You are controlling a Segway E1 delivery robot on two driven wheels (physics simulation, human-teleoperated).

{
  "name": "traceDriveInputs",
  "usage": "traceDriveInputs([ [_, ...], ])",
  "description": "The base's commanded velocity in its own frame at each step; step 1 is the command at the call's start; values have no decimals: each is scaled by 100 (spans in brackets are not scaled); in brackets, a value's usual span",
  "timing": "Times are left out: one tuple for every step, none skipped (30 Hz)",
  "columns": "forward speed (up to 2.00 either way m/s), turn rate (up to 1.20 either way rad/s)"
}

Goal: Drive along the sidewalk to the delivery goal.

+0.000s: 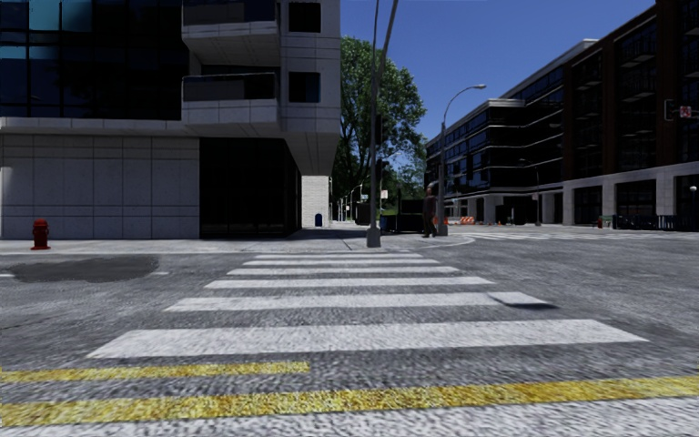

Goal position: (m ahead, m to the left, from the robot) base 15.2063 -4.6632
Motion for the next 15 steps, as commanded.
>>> traceDriveInputs([
  [200,2],
  [200,9],
  [200,15],
  [200,19],
  [200,19],
  [200,19],
  [200,20],
  [200,20],
  [200,20],
  [200,20],
  [200,20],
  [200,20],
  [200,20],
  [200,20],
  [200,20],
])
